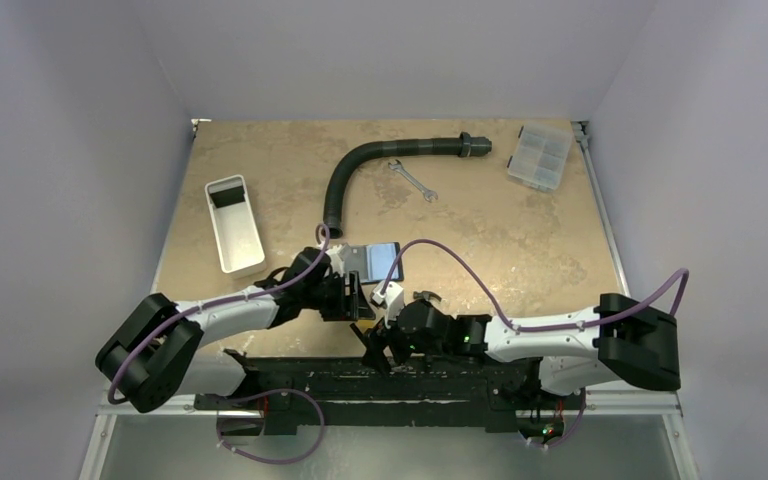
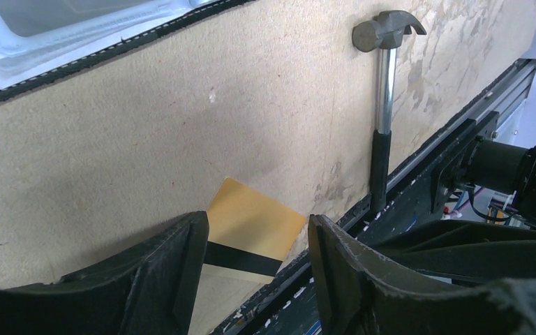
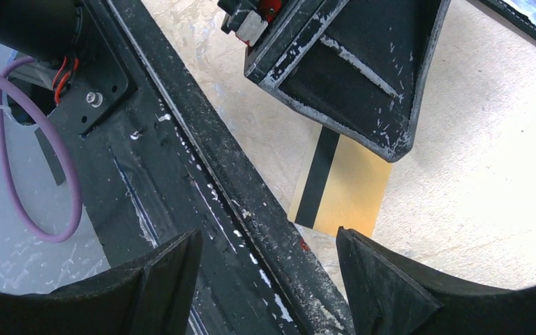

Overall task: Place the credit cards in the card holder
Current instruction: Pick up the credit card from the center of the board.

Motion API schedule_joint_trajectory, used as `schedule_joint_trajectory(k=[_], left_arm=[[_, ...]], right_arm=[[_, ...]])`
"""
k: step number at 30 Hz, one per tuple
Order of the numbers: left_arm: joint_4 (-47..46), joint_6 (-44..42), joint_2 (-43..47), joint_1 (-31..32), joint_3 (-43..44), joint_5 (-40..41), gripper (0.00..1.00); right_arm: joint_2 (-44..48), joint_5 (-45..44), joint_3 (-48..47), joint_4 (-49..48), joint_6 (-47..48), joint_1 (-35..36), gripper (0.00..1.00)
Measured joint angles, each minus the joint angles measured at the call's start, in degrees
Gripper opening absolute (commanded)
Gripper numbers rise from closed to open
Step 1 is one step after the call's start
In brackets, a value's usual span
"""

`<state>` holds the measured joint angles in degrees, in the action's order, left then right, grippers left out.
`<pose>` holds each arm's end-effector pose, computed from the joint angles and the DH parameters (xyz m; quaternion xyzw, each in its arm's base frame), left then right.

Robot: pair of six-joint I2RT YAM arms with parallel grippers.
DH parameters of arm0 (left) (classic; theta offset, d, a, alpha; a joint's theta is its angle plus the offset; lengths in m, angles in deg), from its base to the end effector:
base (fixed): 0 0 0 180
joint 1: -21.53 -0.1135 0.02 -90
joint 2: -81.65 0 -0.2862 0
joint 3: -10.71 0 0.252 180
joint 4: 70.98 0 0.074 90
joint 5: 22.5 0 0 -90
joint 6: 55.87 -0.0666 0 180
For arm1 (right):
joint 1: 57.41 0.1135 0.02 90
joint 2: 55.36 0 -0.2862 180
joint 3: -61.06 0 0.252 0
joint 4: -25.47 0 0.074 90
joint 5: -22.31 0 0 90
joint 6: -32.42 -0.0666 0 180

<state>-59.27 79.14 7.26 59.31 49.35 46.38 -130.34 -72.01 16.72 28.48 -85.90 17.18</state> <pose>0.1746 -0.1657 0.1416 0.0086 0.9185 -0.3639 0.1546 0.0791 0.2681 0.1837 -0.3297 0.8170 0.3483 0.3200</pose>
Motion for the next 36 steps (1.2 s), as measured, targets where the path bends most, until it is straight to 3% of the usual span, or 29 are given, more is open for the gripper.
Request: schedule_joint_trajectory(k=[7, 12, 17, 24, 30, 36], left_arm=[[-0.1, 0.0, -0.2, 0.4, 0.0, -0.4, 0.59], [0.6, -0.2, -0.2, 0.6, 0.4, -0.7, 0.6], [8.1, -2.1, -0.2, 0.9, 4.2, 0.5, 0.61], [13.3, -4.2, -0.2, 0.9, 11.1, 1.4, 0.56], [9.0, -3.7, -3.6, 0.9, 9.5, -1.0, 0.51], [8.5, -3.7, -5.7, 0.9, 8.0, -1.1, 0.5]], right_arm=[[2.4, 0.0, 0.1, 0.0, 3.2, 0.0, 0.78], [7.3, -0.8, 0.6, -1.3, 11.1, 0.0, 0.84], [11.6, -4.2, 3.3, -5.9, 20.6, 0.0, 0.84], [7.2, -7.2, 2.4, -5.2, 35.9, 0.1, 0.8], [8.0, -6.3, 6.4, -8.7, 45.8, 2.0, 0.78], [1.4, -7.6, 6.5, -11.3, 52.5, 7.2, 0.78]])
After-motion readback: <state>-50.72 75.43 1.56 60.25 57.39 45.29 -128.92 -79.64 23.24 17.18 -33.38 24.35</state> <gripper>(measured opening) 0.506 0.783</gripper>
